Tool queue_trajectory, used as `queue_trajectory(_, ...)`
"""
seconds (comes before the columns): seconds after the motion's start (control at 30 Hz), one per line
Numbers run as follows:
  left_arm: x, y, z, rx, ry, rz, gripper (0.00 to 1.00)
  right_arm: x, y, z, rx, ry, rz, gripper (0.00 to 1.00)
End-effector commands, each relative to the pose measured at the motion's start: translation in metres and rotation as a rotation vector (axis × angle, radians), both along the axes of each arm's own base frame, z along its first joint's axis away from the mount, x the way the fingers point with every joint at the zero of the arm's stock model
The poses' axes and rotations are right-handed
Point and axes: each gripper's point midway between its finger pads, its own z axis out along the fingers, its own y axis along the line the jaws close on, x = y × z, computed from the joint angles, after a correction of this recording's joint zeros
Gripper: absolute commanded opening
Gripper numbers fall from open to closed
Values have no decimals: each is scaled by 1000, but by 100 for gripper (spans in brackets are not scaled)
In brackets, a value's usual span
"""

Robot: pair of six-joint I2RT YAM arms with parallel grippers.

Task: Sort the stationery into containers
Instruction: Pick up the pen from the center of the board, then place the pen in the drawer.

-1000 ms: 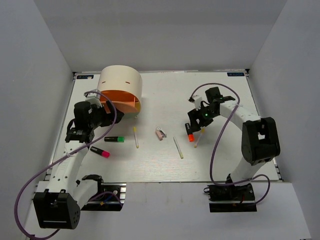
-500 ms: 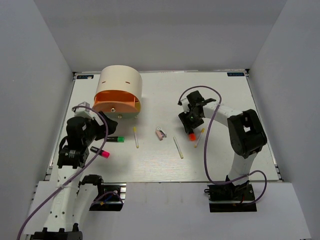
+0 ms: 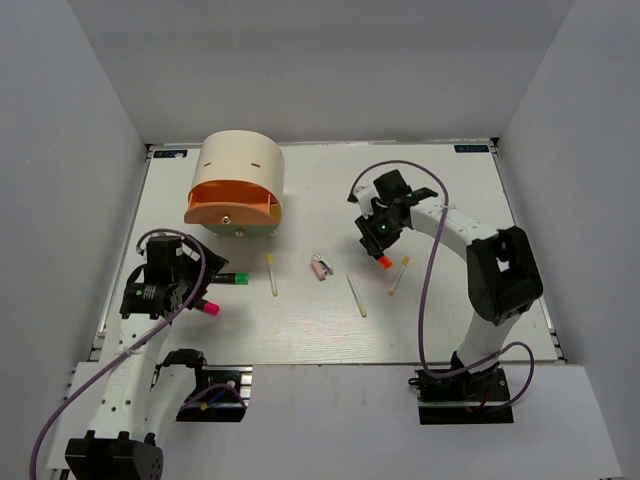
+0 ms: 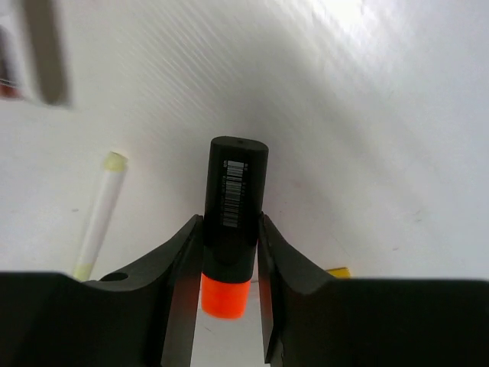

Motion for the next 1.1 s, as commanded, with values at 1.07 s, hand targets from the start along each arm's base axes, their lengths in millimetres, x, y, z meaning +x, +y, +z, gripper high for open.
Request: queue_trajectory(1.07, -38, 30, -78, -32, 402, 460, 100, 8, 308, 325, 1034, -732, 881, 0)
